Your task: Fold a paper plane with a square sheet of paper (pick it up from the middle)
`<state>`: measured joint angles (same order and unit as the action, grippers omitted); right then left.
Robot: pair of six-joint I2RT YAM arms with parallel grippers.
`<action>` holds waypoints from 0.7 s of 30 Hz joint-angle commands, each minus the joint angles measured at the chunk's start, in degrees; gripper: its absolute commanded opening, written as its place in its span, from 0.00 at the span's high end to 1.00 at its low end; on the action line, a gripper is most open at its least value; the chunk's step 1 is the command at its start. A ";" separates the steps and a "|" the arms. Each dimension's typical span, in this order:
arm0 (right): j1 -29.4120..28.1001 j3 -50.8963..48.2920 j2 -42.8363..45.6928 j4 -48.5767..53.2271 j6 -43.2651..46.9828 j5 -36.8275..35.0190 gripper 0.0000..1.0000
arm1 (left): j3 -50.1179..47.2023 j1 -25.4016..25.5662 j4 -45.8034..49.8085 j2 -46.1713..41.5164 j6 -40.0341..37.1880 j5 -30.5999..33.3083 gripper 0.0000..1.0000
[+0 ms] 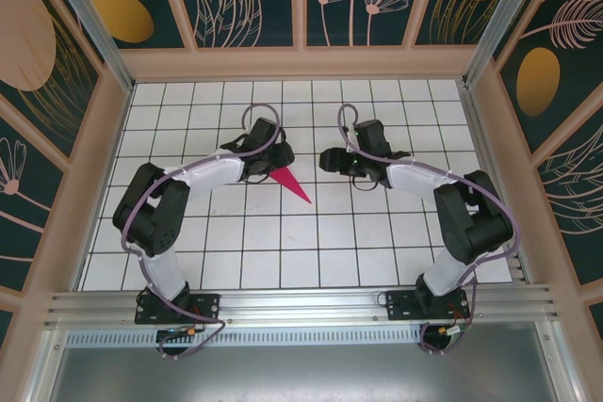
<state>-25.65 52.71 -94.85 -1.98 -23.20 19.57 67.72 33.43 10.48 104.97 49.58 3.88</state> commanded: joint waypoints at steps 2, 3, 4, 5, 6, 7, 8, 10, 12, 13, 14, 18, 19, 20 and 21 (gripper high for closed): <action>0.14 -1.26 0.91 -1.63 0.87 -6.55 0.37 | 6.16 1.70 10.21 5.00 -1.59 6.58 0.40; 0.14 -1.57 1.06 -1.78 0.96 -7.18 0.36 | 7.25 2.11 11.16 5.84 -1.88 7.02 0.40; 0.21 -1.79 1.02 -1.78 1.05 -7.80 0.35 | 8.48 2.41 12.20 6.82 -2.21 7.63 0.39; 0.33 -1.90 1.02 -1.78 1.12 -8.18 0.35 | 9.82 2.77 13.62 7.92 -2.60 8.00 0.39; 0.41 -1.99 0.99 -1.80 1.14 -8.31 0.35 | 10.89 2.91 14.82 8.79 -2.93 8.31 0.39; 0.51 -2.12 1.04 -1.72 1.14 -8.40 0.34 | 12.12 3.17 16.04 9.76 -3.40 8.71 0.39; 0.55 -2.19 0.93 -1.71 1.20 -8.41 0.34 | 13.23 3.46 17.50 10.67 -3.76 9.21 0.39; 0.56 -2.32 0.94 -1.59 1.31 -8.34 0.34 | 14.69 3.79 19.62 11.51 -4.27 10.18 0.41; 0.69 -2.23 0.83 -1.40 1.40 -8.31 0.34 | 14.90 3.90 20.90 11.53 -4.32 10.60 0.45; 0.69 -2.24 0.72 -1.23 1.47 -8.33 0.35 | 14.64 3.94 21.26 11.08 -4.13 10.82 0.47; 0.68 -2.18 0.71 -1.19 1.49 -8.32 0.34 | 14.25 3.94 21.50 10.59 -3.89 10.97 0.50; 0.69 -1.66 -0.34 -0.78 1.45 -7.41 0.35 | 13.51 4.73 22.28 8.48 -2.99 11.80 0.57; 0.69 -1.31 -0.74 -0.53 1.42 -7.12 0.35 | 13.49 5.14 22.62 8.16 -2.76 12.13 0.58; 0.69 -1.18 -1.10 -0.40 1.30 -6.95 0.34 | 13.44 5.34 22.89 7.90 -2.53 12.36 0.60; 0.69 -1.06 -1.41 -0.33 1.32 -6.68 0.34 | 13.25 5.55 23.06 7.67 -2.33 12.58 0.61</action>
<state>-25.47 51.20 -95.02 -2.74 -22.85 12.05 80.90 37.80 30.41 115.37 46.78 14.24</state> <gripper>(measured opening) 0.656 0.398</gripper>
